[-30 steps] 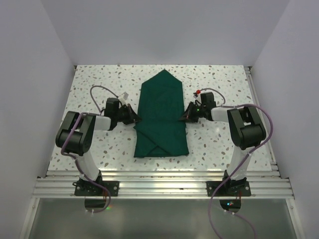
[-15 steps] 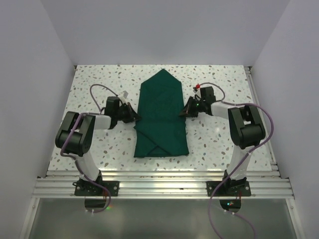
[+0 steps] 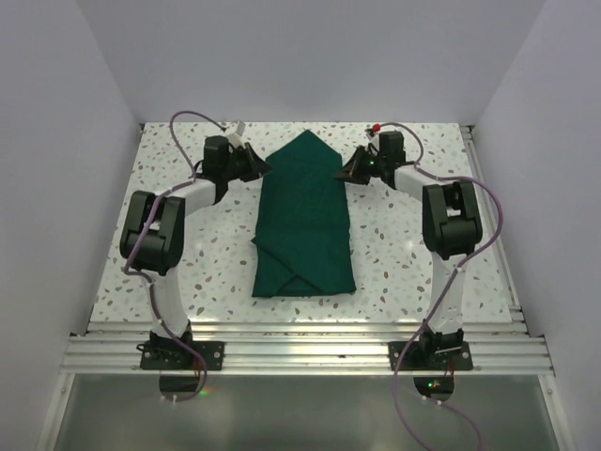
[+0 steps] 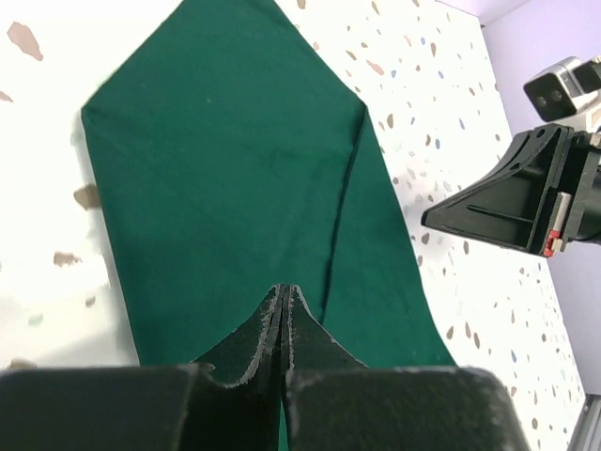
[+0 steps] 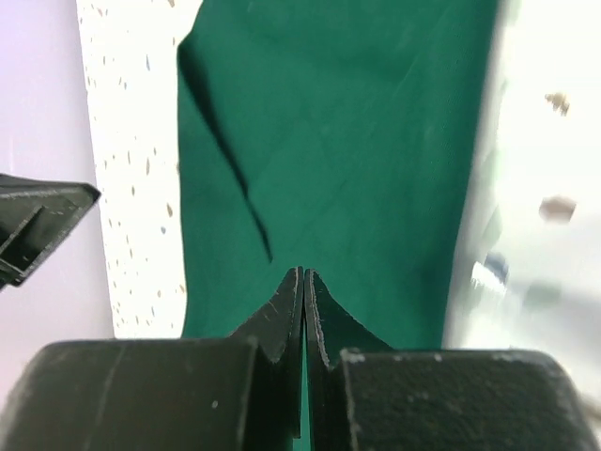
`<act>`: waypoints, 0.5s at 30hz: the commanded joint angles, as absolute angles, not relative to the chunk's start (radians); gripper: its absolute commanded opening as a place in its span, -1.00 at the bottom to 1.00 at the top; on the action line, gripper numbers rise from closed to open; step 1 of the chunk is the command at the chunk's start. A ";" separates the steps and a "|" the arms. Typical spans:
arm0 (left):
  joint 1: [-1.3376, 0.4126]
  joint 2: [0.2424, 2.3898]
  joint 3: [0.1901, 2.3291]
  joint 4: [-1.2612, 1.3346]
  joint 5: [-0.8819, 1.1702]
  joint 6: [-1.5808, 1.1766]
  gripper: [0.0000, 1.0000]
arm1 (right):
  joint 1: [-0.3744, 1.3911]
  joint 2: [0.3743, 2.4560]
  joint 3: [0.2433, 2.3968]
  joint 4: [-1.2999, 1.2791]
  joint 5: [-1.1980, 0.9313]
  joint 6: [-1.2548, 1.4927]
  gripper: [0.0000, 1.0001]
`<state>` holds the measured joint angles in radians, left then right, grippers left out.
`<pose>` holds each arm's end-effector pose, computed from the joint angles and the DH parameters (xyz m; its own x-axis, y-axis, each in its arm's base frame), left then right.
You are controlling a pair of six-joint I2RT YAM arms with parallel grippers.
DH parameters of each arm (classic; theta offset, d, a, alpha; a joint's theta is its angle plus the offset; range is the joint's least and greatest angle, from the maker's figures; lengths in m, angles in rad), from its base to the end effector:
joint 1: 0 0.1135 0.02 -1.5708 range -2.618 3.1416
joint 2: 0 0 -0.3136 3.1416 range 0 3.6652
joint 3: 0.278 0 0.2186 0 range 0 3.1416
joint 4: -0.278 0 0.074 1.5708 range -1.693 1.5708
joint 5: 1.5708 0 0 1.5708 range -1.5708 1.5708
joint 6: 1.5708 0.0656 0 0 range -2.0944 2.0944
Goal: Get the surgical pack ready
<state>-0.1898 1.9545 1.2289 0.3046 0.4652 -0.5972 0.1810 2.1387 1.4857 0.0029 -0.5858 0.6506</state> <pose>0.4418 -0.1148 0.2555 -0.6528 -0.3863 -0.6516 0.2462 0.7052 -0.6648 0.4799 0.1247 0.2199 -0.8268 0.3618 -0.4307 -0.1032 0.6552 0.7484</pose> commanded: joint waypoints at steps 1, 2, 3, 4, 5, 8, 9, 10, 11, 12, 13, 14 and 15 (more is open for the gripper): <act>-0.172 2.042 1.314 0.379 0.521 -0.581 -0.95 | 0.175 2.215 1.592 0.061 -0.627 0.699 -1.00; -0.169 2.075 1.330 0.390 0.529 -0.589 -0.95 | 0.173 2.232 1.620 0.072 -0.635 0.706 -0.99; -0.166 2.094 1.360 0.394 0.540 -0.592 -0.95 | 0.173 2.243 1.631 0.083 -0.634 0.713 -0.99; -0.163 2.112 1.376 0.394 0.540 -0.597 -0.95 | 0.172 2.265 1.638 0.104 -0.630 0.727 -0.99; -0.157 2.149 1.391 0.394 0.541 -0.607 -0.95 | 0.170 2.276 1.647 0.119 -0.627 0.735 -0.99; -0.149 2.225 1.462 0.345 0.538 -0.621 -0.96 | 0.161 2.325 1.666 0.164 -0.623 0.773 -0.99; -0.147 2.238 1.482 0.336 0.537 -0.627 -0.96 | 0.158 2.336 1.666 0.175 -0.612 0.781 -0.99; -0.146 2.250 1.488 0.318 0.520 -0.632 -0.97 | 0.156 2.345 1.666 0.181 -0.603 0.793 -0.98; -0.143 2.272 1.493 0.310 0.511 -0.638 -0.97 | 0.152 2.367 1.663 0.184 -0.595 0.801 -0.98; -0.141 2.281 1.494 0.305 0.497 -0.644 -0.97 | 0.150 2.375 1.661 0.193 -0.583 0.814 -0.98; -0.137 2.290 1.496 0.299 0.488 -0.650 -0.97 | 0.150 2.384 1.661 0.189 -0.572 0.822 -0.98; -0.135 2.310 1.497 0.285 0.479 -0.660 -0.97 | 0.149 2.405 1.670 0.177 -0.565 0.827 -0.98; -0.133 2.322 1.511 0.270 0.469 -0.664 -0.97 | 0.150 2.416 1.684 0.155 -0.558 0.828 -0.99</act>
<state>-0.1497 2.2875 1.4597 0.3042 0.4957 -0.6357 0.1581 2.3806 1.6363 0.1390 -0.5861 0.7868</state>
